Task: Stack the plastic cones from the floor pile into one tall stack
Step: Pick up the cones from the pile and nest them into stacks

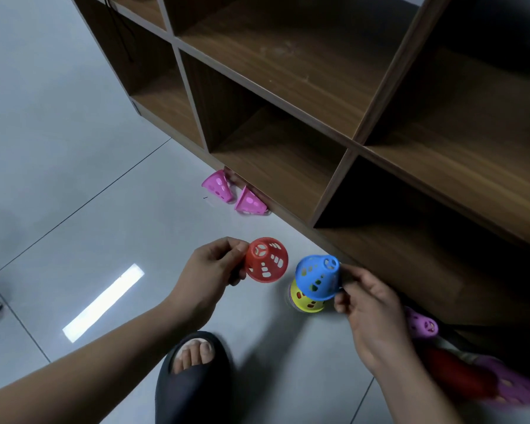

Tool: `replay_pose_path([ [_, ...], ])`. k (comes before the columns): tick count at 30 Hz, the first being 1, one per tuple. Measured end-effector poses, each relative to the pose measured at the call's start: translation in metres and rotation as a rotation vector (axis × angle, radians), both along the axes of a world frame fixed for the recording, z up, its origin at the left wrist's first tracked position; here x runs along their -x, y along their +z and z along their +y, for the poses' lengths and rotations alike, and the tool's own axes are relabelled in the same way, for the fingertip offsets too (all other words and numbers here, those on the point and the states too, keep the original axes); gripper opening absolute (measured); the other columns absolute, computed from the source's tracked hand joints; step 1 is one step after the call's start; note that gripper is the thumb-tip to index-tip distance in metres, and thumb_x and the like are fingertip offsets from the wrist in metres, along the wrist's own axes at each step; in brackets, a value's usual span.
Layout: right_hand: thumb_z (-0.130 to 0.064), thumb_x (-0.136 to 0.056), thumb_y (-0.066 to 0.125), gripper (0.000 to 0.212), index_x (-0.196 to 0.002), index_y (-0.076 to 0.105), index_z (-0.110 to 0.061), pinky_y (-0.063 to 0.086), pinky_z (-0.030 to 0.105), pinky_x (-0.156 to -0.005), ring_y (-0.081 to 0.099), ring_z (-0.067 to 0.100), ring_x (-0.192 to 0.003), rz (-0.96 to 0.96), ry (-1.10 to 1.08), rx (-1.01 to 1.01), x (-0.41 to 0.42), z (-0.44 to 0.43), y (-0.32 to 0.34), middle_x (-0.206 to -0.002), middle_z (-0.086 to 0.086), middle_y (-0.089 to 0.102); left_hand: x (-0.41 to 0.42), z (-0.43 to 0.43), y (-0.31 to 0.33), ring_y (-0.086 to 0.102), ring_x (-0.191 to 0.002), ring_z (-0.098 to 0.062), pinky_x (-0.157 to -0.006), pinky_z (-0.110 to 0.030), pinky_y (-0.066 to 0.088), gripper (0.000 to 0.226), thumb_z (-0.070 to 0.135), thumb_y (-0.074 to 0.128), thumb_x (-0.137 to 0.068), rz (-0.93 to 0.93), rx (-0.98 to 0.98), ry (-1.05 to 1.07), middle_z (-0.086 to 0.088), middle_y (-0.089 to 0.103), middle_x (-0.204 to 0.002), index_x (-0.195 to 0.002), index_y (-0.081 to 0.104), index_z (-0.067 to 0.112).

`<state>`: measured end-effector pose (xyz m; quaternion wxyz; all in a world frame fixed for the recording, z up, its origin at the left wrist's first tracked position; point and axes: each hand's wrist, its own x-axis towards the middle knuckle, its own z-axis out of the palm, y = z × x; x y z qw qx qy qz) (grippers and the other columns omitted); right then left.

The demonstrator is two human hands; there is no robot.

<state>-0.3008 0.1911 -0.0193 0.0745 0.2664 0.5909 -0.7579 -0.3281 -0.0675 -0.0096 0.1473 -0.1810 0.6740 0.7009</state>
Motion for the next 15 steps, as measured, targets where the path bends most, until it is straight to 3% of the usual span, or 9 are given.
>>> replay_pose_path([
  [7, 0.013, -0.096, 0.048, 0.033, -0.102, 0.073, -0.007, 0.040, 0.028, -0.055, 0.050, 0.016, -0.059, -0.075, -0.034, -0.110, -0.017, 0.002, -0.032, -0.074, 0.013, 0.067, -0.006, 0.039, 0.014, 0.052, -0.067, -0.021, -0.067, -0.034, 0.044, 0.027, 0.024, 0.059, -0.109, 0.075, 0.016, -0.185, -0.010, 0.064, -0.071, -0.092, 0.073, 0.009],
  [15, 0.004, -0.095, 0.065, 0.016, -0.098, 0.074, -0.008, 0.046, 0.032, -0.056, 0.060, 0.020, -0.064, -0.128, -0.070, -0.140, -0.031, 0.004, -0.054, -0.081, 0.010, 0.072, -0.007, 0.063, 0.000, 0.061, -0.065, -0.015, -0.065, -0.031, 0.053, 0.023, 0.020, 0.056, -0.108, 0.083, 0.179, -0.291, -0.006, 0.071, -0.073, -0.092, 0.071, 0.017],
])
